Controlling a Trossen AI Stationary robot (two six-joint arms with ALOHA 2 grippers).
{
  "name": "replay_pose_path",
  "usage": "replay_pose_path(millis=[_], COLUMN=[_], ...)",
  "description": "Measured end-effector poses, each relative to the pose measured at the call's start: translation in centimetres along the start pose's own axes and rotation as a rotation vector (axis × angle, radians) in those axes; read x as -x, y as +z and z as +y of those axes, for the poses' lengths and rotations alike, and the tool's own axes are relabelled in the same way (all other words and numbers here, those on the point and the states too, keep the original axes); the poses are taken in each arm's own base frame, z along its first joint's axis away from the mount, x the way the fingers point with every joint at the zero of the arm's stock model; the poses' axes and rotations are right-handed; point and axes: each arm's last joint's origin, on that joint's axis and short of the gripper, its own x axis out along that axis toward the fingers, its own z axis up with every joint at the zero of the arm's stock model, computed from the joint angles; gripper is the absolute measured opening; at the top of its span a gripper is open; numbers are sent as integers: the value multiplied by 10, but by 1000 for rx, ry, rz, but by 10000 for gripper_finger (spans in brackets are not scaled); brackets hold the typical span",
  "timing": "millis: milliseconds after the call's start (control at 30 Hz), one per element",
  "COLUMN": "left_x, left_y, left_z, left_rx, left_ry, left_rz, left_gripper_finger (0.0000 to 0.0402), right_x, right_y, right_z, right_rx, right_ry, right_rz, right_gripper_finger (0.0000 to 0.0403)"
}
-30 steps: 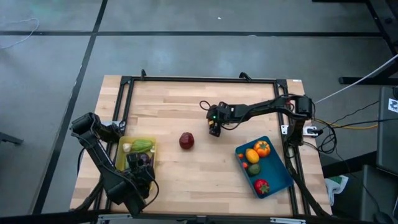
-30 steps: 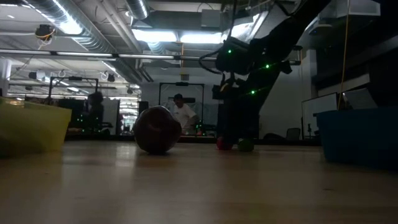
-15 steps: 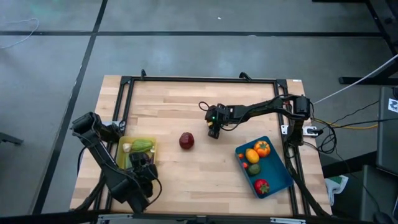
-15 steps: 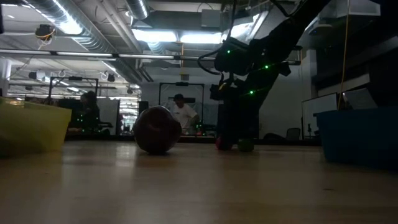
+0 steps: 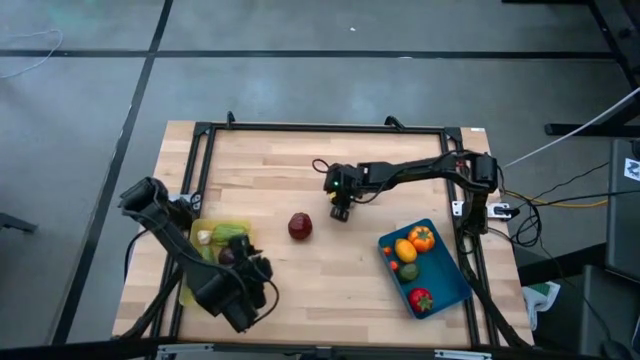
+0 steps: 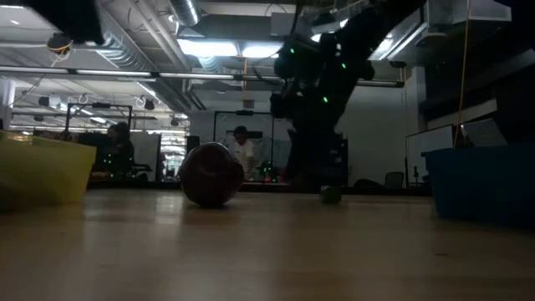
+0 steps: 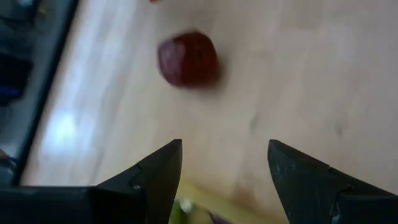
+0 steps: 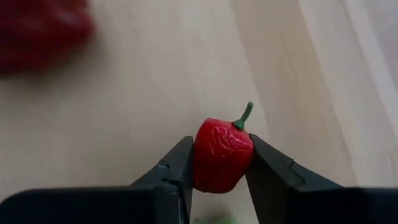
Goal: Sort produce into baskets
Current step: Put the red chili pepper into the yellow bin
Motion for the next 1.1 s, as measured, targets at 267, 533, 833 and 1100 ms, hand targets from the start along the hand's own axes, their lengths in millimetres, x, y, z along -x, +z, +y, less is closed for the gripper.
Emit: replay_pose_path(millis=[267,533,833,1100], left_x=[-12,-17,-27,-30], left_y=[19,28,40,46], left_z=[8,15,24,23], left_rx=[-29,-55,-5,18], left_ry=[96,194,264,257], left_rz=[-137,-226,-274,-300], left_gripper_finger=[232,232,232,232], right_x=[27,54,70,77], right_y=[37,71,85,88], right_z=[10,28,76,102], right_rx=[-87,-50,35,101], right_ry=[236,474,628,688], right_rz=[-42,-180,-330,-420], right_gripper_finger=[112,112,111,111])
